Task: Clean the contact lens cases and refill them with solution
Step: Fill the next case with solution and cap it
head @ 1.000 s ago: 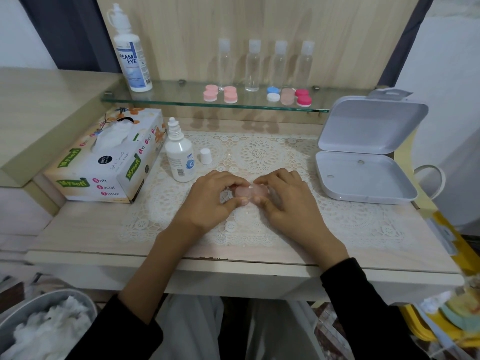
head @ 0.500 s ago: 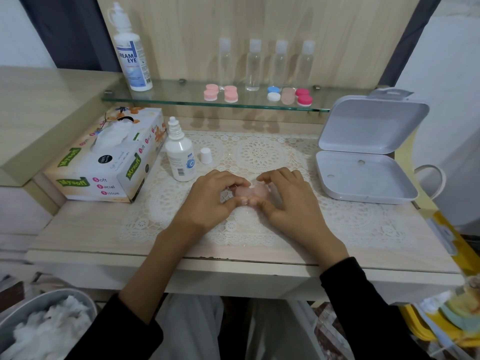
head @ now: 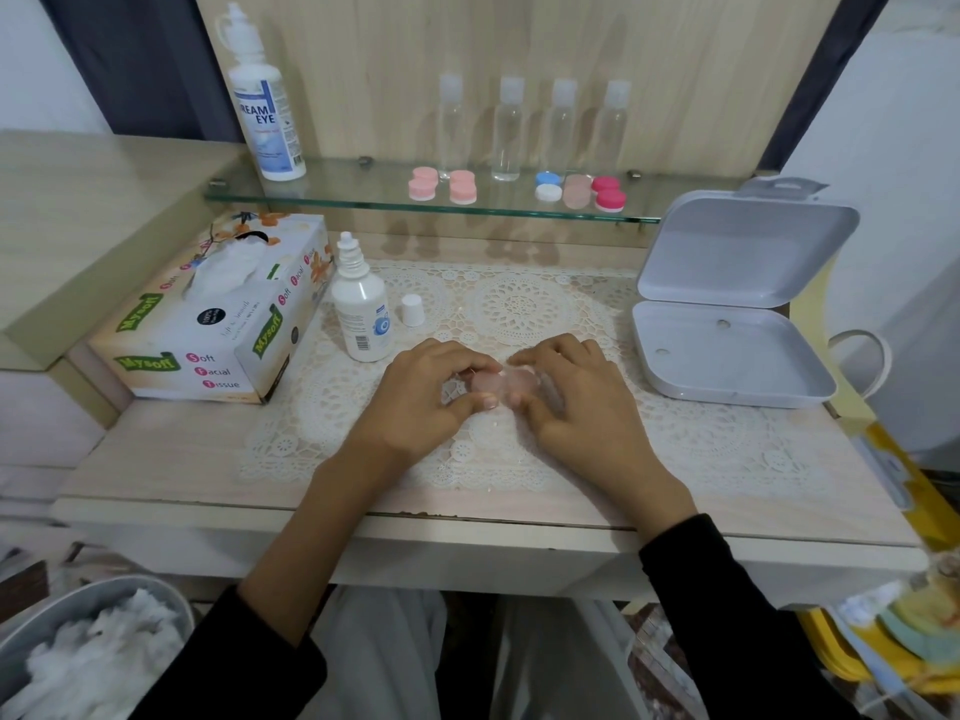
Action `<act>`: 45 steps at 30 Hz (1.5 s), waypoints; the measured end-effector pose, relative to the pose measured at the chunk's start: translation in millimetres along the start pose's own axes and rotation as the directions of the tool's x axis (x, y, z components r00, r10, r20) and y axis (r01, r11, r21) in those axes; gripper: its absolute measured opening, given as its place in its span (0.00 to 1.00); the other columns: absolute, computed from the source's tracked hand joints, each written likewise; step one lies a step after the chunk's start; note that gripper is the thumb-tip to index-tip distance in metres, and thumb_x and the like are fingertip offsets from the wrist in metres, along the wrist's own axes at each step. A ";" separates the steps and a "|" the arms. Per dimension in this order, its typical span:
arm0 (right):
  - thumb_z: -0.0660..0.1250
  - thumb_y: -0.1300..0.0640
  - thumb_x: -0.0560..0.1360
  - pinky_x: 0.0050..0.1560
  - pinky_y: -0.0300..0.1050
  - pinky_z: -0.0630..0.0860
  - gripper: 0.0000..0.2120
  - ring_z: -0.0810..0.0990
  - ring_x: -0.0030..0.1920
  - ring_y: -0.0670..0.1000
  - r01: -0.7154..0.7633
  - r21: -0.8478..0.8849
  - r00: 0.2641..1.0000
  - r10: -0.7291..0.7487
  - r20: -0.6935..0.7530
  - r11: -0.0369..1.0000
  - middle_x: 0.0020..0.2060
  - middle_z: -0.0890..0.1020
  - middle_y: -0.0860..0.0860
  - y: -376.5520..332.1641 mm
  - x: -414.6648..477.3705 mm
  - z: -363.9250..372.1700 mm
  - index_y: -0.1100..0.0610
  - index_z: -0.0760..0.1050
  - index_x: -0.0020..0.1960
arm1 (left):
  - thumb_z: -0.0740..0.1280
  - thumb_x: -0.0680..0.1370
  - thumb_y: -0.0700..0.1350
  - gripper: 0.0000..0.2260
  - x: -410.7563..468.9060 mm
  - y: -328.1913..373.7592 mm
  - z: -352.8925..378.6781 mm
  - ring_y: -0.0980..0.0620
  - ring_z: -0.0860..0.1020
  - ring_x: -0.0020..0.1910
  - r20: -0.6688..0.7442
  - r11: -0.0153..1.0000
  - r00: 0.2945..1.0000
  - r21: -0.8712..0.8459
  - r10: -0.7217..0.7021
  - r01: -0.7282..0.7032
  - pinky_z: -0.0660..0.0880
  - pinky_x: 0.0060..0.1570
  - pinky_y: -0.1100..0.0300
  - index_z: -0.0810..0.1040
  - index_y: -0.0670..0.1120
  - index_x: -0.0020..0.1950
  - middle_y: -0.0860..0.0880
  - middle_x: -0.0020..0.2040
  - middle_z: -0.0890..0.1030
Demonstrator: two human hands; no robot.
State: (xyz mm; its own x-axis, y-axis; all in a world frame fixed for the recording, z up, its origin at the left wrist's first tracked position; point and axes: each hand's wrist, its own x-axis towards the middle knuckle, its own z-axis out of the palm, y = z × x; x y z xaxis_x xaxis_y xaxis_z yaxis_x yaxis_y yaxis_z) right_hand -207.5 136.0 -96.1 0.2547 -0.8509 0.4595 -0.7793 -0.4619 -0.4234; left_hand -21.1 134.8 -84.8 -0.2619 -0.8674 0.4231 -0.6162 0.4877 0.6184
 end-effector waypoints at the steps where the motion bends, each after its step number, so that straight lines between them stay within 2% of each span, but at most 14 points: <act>1: 0.68 0.48 0.73 0.52 0.49 0.69 0.12 0.67 0.50 0.45 0.003 0.013 1.000 -0.003 -0.007 1.000 0.50 0.73 0.41 -0.3 -0.1 -0.2 0.50 0.77 0.56 | 0.75 0.70 0.43 0.13 0.1 0.0 -0.1 0.56 0.77 0.48 -0.001 1.000 1.000 -0.006 -0.003 0.003 0.75 0.52 0.55 0.82 0.49 0.53 0.54 0.46 0.82; 6: 0.71 0.46 0.73 0.47 0.45 0.63 0.12 0.71 0.49 0.49 -0.010 -0.087 0.999 0.006 -0.046 0.996 0.47 0.75 0.45 -1.1 0.5 -0.1 0.52 0.77 0.50 | 0.76 0.70 0.43 0.13 0.2 -0.9 0.9 0.55 0.77 0.48 -0.005 1.000 1.000 -0.011 0.000 0.000 0.75 0.53 0.53 0.83 0.49 0.54 0.55 0.46 0.82; 8: 0.70 0.45 0.73 0.47 0.46 0.64 0.13 0.71 0.49 0.50 -0.009 -0.104 0.999 0.004 -0.048 0.994 0.47 0.75 0.46 -0.4 0.3 -0.1 0.52 0.77 0.50 | 0.75 0.70 0.43 0.13 0.2 -0.8 1.2 0.55 0.77 0.48 -0.004 1.000 1.000 -0.007 0.001 -0.001 0.75 0.52 0.53 0.83 0.49 0.54 0.55 0.46 0.82; 12: 0.67 0.42 0.72 0.49 0.46 0.66 0.15 0.70 0.51 0.48 -0.020 -0.029 1.000 0.020 -0.021 0.999 0.49 0.75 0.44 -2.4 -0.1 -1.5 0.50 0.78 0.53 | 0.75 0.70 0.43 0.13 0.0 -0.2 0.7 0.55 0.77 0.48 -0.005 1.000 1.000 -0.005 0.008 -0.008 0.75 0.52 0.53 0.83 0.49 0.54 0.55 0.46 0.82; 16: 0.69 0.46 0.73 0.51 0.46 0.65 0.12 0.69 0.51 0.46 -0.015 -0.018 1.000 0.015 -0.022 1.000 0.48 0.73 0.41 -4.0 -0.8 -2.3 0.49 0.79 0.54 | 0.75 0.70 0.43 0.13 0.6 -0.7 0.9 0.55 0.77 0.49 0.000 1.000 1.000 0.000 0.008 -0.008 0.74 0.53 0.52 0.82 0.49 0.54 0.55 0.47 0.82; 26: 0.70 0.44 0.72 0.50 0.48 0.66 0.12 0.72 0.51 0.50 -0.064 -0.127 0.998 0.059 -0.037 0.990 0.48 0.76 0.45 -6.1 0.6 -2.6 0.50 0.79 0.51 | 0.76 0.69 0.43 0.13 0.0 0.9 1.5 0.54 0.76 0.46 -0.012 0.999 1.000 0.043 0.009 -0.009 0.75 0.50 0.52 0.83 0.49 0.53 0.54 0.45 0.82; 30: 0.71 0.44 0.71 0.51 0.49 0.68 0.12 0.72 0.51 0.51 -0.061 -0.082 0.998 0.059 -0.027 0.995 0.48 0.76 0.45 -6.0 1.2 -2.2 0.51 0.79 0.50 | 0.75 0.70 0.42 0.13 -0.7 1.0 1.7 0.54 0.76 0.47 -0.008 0.998 1.000 0.063 0.012 -0.012 0.75 0.51 0.52 0.82 0.49 0.54 0.53 0.46 0.82; 34: 0.71 0.45 0.71 0.49 0.47 0.66 0.13 0.71 0.51 0.50 -0.058 -0.029 0.998 0.057 -0.014 0.998 0.48 0.76 0.46 -3.0 0.0 -1.9 0.51 0.79 0.51 | 0.74 0.71 0.44 0.13 -1.7 -1.6 3.3 0.53 0.75 0.48 0.005 0.996 1.000 0.092 0.021 -0.022 0.74 0.52 0.52 0.82 0.49 0.55 0.53 0.48 0.82; 40: 0.69 0.42 0.71 0.51 0.47 0.68 0.13 0.69 0.50 0.47 -0.072 0.040 0.997 0.073 -0.016 0.997 0.46 0.74 0.43 -4.6 -0.5 -3.4 0.49 0.78 0.49 | 0.67 0.72 0.54 0.16 -3.1 0.0 0.7 0.54 0.74 0.54 0.013 0.982 1.000 0.189 0.013 -0.016 0.71 0.55 0.56 0.80 0.49 0.58 0.54 0.52 0.80; 43: 0.68 0.39 0.70 0.51 0.47 0.69 0.16 0.69 0.49 0.47 -0.085 0.066 0.996 0.087 -0.030 0.994 0.45 0.73 0.43 -5.6 -1.1 -4.0 0.50 0.78 0.48 | 0.61 0.73 0.60 0.23 -4.8 0.0 -0.2 0.54 0.72 0.60 0.011 0.955 1.000 0.297 -0.019 0.015 0.68 0.59 0.60 0.77 0.48 0.62 0.53 0.59 0.78; 45: 0.68 0.40 0.69 0.50 0.48 0.70 0.16 0.70 0.50 0.48 -0.091 0.061 0.995 0.094 -0.043 0.994 0.45 0.73 0.44 -5.6 -1.8 -4.7 0.51 0.78 0.48 | 0.59 0.75 0.60 0.25 -5.8 0.9 0.4 0.53 0.70 0.65 0.025 0.936 0.998 0.350 -0.050 0.039 0.64 0.63 0.61 0.74 0.47 0.67 0.52 0.65 0.75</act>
State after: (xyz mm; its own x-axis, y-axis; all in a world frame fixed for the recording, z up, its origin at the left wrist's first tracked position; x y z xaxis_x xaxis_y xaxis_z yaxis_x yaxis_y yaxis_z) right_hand -206.3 141.4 -90.8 0.1558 -0.8790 0.4506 -0.7630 -0.3968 -0.5103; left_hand -20.5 140.2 -87.0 -0.2490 -0.8931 0.3746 -0.8466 0.3886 0.3637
